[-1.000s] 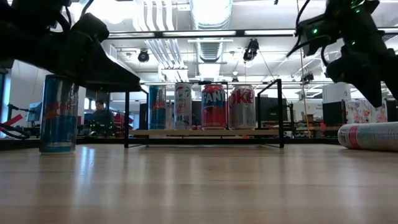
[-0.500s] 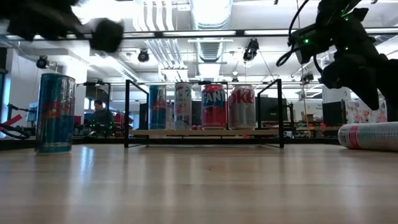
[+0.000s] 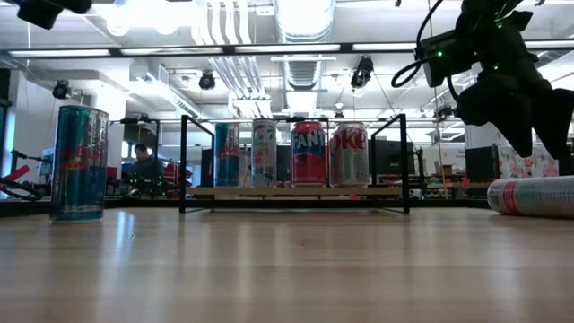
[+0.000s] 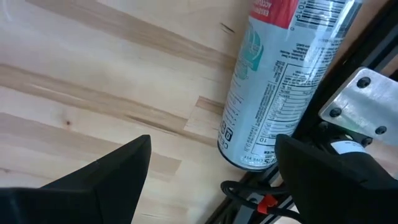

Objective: Place canned beverage on shelf
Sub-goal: Put the white and pink soda can on the shelf aligned with the other white and pink soda can

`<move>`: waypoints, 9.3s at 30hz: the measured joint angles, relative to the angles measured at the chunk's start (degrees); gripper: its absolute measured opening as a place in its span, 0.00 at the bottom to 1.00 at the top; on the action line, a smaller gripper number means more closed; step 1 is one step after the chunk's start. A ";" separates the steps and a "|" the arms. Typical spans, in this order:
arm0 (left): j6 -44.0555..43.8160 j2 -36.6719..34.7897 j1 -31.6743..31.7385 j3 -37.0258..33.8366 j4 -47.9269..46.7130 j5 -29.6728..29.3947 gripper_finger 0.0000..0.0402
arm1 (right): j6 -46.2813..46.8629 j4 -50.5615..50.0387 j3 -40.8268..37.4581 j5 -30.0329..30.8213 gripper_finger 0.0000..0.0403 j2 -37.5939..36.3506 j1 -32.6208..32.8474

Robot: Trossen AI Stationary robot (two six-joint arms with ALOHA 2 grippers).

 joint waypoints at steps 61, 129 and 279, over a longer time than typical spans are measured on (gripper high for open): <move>-1.73 -40.26 63.44 -31.52 14.24 -7.51 0.95 | -1.15 0.99 -0.04 -0.03 0.81 0.02 0.01; -1.73 -40.22 76.79 -31.39 13.48 -7.52 0.95 | -3.55 17.20 -2.94 -2.31 0.81 20.97 -4.80; -1.73 -40.05 76.77 -30.25 13.40 -7.52 0.95 | 22.93 17.11 19.32 -77.72 0.58 43.74 33.29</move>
